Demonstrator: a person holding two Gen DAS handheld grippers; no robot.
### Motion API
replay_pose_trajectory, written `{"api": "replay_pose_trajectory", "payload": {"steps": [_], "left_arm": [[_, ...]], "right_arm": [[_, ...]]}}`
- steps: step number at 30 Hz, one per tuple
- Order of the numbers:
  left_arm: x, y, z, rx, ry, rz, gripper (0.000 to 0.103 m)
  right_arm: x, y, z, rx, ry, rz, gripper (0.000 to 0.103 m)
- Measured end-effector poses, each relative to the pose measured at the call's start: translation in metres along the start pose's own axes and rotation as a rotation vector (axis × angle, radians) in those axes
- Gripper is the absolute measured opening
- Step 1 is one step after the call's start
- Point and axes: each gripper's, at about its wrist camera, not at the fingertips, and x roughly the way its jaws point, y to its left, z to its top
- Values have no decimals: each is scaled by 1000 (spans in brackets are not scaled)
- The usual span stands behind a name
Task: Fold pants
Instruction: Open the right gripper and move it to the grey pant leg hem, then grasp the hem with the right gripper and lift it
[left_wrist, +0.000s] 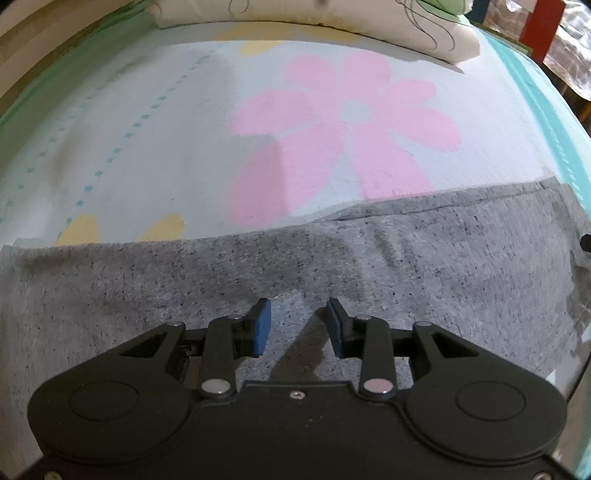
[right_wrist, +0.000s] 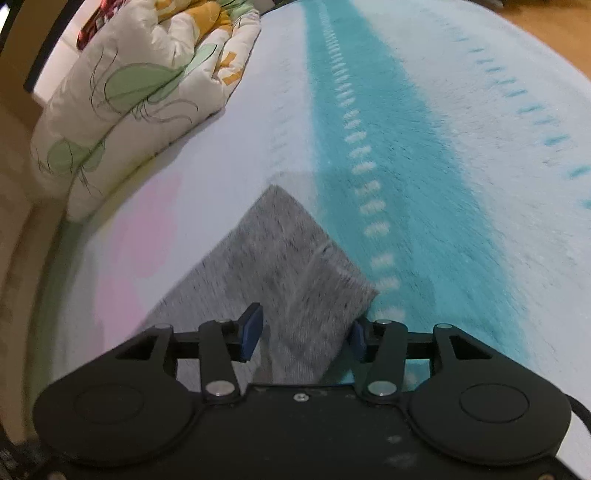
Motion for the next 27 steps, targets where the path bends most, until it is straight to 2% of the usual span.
{"api": "replay_pose_trajectory", "payload": {"steps": [7, 8, 9, 10, 15, 20, 24, 27], "left_arm": [[-1, 5, 6, -34, 3, 2, 43], [-2, 6, 7, -40, 1, -3, 43], [-3, 6, 8, -40, 1, -8, 43], [-4, 5, 9, -37, 1, -14, 43], [0, -9, 21, -19, -18, -18, 43], [23, -26, 32, -13, 18, -27, 43], [26, -32, 38, 14, 5, -6, 43], [16, -13, 41, -55, 9, -56, 43]], "right_arm": [[5, -15, 9, 147, -46, 99, 53], [4, -13, 9, 136, -59, 98, 46], [2, -8, 9, 106, -69, 99, 24], [-1, -3, 8, 71, -70, 103, 16], [-20, 34, 10, -105, -107, 103, 17], [-33, 56, 11, -157, -139, 89, 17], [-40, 72, 4, -200, -156, 40, 17], [-49, 83, -3, -203, -178, 24, 17]]}}
